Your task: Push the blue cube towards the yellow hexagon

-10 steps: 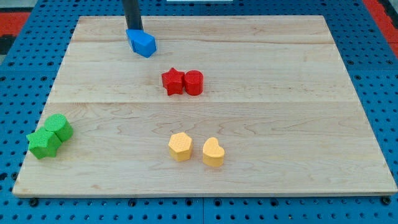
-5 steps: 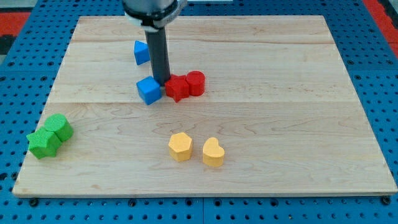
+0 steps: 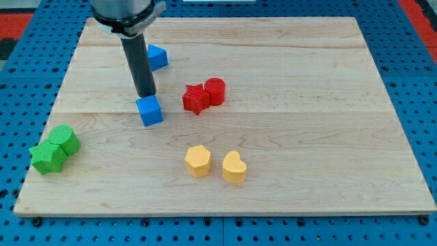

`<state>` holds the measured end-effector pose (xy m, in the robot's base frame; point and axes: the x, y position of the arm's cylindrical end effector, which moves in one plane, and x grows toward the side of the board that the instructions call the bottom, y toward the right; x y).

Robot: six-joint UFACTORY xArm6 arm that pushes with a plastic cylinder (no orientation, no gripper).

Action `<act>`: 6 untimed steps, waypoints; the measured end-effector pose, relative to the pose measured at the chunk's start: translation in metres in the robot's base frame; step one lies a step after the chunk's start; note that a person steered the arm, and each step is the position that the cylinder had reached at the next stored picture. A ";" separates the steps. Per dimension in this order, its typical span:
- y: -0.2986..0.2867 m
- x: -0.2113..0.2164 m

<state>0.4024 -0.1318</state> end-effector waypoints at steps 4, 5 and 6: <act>-0.003 0.047; 0.009 0.078; 0.013 0.116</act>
